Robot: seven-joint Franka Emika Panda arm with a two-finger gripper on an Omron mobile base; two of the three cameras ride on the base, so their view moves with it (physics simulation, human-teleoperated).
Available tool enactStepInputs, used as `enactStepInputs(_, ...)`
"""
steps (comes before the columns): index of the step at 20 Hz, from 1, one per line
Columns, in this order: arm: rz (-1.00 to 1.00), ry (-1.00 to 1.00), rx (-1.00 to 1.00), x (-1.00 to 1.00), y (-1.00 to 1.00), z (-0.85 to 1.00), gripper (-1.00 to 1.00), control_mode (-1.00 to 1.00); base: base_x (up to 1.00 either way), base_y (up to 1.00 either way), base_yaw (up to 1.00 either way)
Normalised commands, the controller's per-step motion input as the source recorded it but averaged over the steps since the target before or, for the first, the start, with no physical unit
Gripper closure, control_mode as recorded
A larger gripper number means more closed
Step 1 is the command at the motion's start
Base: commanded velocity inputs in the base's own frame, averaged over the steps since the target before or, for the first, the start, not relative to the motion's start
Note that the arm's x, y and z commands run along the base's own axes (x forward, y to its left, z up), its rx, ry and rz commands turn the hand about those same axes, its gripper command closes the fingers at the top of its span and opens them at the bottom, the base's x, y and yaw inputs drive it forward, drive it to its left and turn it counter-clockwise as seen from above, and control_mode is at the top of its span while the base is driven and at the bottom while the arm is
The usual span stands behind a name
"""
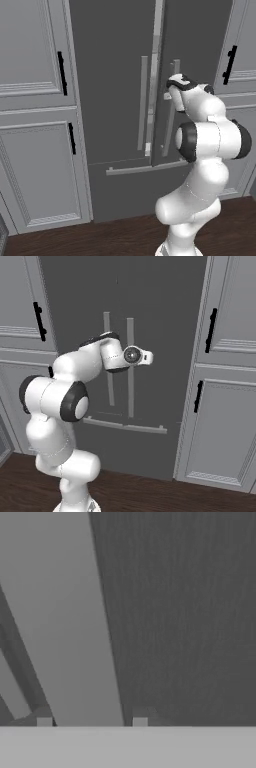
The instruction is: Take the strawberry from the fridge and place it on top of the pancake, located on the dining counter.
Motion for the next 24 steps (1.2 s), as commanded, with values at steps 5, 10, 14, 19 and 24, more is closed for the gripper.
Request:
enactStepInputs(5,0.0,0.04,0.12,-1.0,-0.97,0.16,1.0,-1.0,0.0,0.0,0.0)
enactStepInputs(10,0.0,0.05,0.11,-1.0,-1.0,0.04,1.0,-1.0,0.0,0.0,0.0)
enactStepInputs(14,0.0,0.05,0.02,-0.97,-1.0,0.0,1.0,-1.0,0.0,0.0,0.0)
enactStepInputs(19,0.0,0.06,0.07,-0.19,-0.88,0.17,-1.0,-1.0,0.0,0.0,0.0)
enactStepInputs(24,0.03,-0.01,0.0,0.0,-0.06,0.02,-1.0,-1.0,0.0,0.0,0.0)
